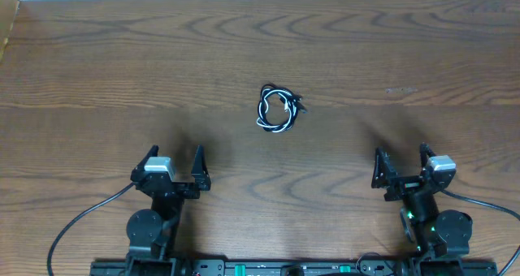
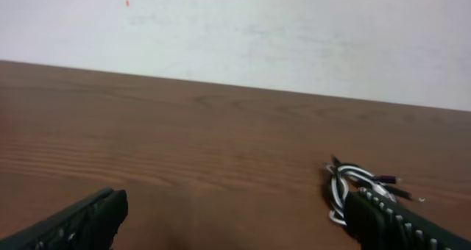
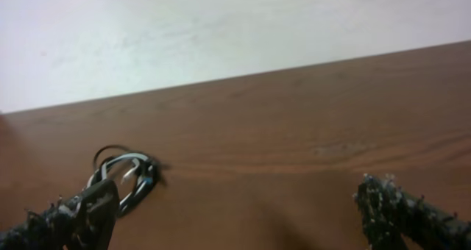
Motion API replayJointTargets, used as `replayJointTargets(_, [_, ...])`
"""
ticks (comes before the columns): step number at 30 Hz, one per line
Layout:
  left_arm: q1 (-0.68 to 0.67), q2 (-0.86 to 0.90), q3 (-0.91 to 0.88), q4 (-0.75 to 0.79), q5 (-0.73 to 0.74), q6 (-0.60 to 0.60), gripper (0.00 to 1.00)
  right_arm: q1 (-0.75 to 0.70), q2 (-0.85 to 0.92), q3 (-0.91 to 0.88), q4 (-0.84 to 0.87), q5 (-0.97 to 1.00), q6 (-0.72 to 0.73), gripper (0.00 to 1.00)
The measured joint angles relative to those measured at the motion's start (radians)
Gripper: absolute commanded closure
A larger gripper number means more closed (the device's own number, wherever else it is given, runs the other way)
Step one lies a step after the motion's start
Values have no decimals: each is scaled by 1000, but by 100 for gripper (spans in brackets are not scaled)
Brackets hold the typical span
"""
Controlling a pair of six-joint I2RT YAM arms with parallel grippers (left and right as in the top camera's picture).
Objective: Untangle cables
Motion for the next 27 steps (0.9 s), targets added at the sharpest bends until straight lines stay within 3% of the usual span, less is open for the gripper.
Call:
replayJointTargets(6, [0,161,184,-109,66,-25,1,0,11,99,-127,-61,5,1])
replayJointTargets(12, [0,427,455,-285,151,-32,1,0,128,318,-256,-109,6,1])
replayJointTargets(18, [0,727,777,-508,218,-35,1,0,384,572,-382,-127,5,1])
replayJointTargets(27, [0,1200,1278,-960,259,-8,1,0,834,1004,-724,-178,-41,1])
